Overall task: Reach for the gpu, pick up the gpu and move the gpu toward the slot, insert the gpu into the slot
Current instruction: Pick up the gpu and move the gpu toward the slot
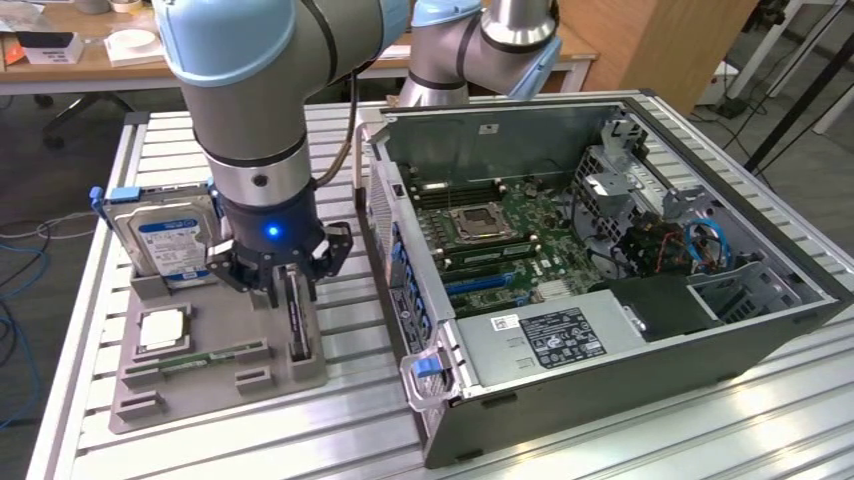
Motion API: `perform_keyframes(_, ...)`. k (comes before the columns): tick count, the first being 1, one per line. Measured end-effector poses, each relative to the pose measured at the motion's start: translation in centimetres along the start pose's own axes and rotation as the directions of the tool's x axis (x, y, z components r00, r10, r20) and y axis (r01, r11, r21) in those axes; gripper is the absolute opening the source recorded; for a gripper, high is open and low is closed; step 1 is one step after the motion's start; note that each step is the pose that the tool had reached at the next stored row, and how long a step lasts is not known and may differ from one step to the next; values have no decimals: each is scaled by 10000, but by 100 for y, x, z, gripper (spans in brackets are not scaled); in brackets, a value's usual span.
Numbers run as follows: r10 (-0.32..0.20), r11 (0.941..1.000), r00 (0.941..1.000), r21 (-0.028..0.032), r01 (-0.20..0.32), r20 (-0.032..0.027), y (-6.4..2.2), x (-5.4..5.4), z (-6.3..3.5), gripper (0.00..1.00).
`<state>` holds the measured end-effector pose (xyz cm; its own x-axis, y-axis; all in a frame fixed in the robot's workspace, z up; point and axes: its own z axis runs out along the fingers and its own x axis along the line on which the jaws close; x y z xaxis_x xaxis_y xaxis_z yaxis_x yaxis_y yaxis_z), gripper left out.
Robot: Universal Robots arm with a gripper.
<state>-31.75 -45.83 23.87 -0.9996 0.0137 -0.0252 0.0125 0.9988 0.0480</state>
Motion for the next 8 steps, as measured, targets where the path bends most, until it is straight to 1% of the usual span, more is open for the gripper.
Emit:
perform_keyframes(1, 0, 10000, 10000, -1, 0, 1, 0, 0, 0, 47)
perform_keyframes(2, -2, 10000, 10000, -2, 2, 32, -1, 5, 21, 47)
perform_keyframes(3, -4, 10000, 10000, -3, 4, 76, -2, 15, 52, 47)
perform_keyframes(8, -5, 10000, 10000, -2, 5, 83, -3, 21, 60, 47)
